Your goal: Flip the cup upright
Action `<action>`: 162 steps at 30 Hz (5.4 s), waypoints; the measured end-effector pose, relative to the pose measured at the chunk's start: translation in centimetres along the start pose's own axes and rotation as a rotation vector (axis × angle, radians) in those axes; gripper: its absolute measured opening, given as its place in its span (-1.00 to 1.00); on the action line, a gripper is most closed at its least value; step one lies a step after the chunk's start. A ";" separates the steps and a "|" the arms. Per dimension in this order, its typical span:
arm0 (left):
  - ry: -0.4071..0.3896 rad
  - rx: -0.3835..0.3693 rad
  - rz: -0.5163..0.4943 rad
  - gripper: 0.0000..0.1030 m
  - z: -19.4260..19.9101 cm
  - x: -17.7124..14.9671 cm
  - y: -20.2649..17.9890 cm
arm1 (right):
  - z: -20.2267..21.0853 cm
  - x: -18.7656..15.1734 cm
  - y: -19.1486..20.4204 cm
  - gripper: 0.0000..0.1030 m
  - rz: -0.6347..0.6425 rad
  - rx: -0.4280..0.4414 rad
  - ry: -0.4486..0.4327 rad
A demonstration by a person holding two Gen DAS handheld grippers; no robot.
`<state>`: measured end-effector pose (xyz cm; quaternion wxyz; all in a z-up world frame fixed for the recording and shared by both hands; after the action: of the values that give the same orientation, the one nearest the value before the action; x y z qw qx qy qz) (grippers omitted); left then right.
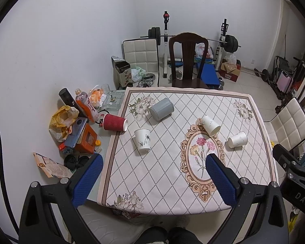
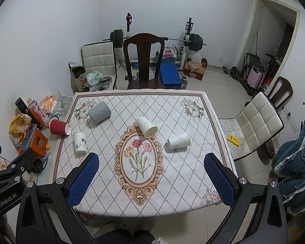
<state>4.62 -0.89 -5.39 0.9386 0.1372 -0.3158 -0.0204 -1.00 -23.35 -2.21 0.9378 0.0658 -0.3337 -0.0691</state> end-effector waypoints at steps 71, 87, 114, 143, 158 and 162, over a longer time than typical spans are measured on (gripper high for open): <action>0.596 -0.113 -0.086 0.51 -40.9 -3.3 -6.5 | -44.3 -10.2 -0.5 1.00 -0.105 -0.139 0.642; 0.519 -0.073 -0.167 0.07 -39.6 -3.5 -7.6 | -43.1 -10.7 -2.3 1.00 -0.124 -0.166 0.646; 0.542 -0.148 -0.299 0.06 -25.8 -13.1 -25.3 | -33.9 -19.5 -15.5 1.00 -0.237 -0.139 0.676; 0.568 -0.089 -0.245 0.85 -28.2 -12.0 -25.5 | -33.1 -20.8 -22.8 1.00 -0.327 -0.175 0.667; 0.326 0.053 -0.042 1.00 -25.7 -5.7 -15.0 | -32.4 -18.4 -20.2 1.00 -0.289 -0.100 0.626; 0.320 0.131 -0.039 1.00 -26.2 -7.0 -12.1 | -32.3 -16.7 -17.3 1.00 -0.243 -0.040 0.613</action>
<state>15.32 -5.22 -32.72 0.9654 0.2056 -0.1604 0.0039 5.20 -34.90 -40.31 0.9806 0.1045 -0.0240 -0.1640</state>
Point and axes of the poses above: each gripper's, at about its wrist camera, not at the fingertips, and z roughly against the way its jaws point, y to its left, x to its top, the point moved 8 cm from there along -z, roughly the way its jaws point, and after that the axes turned 15 degrees about x, right-handed, at the moved point
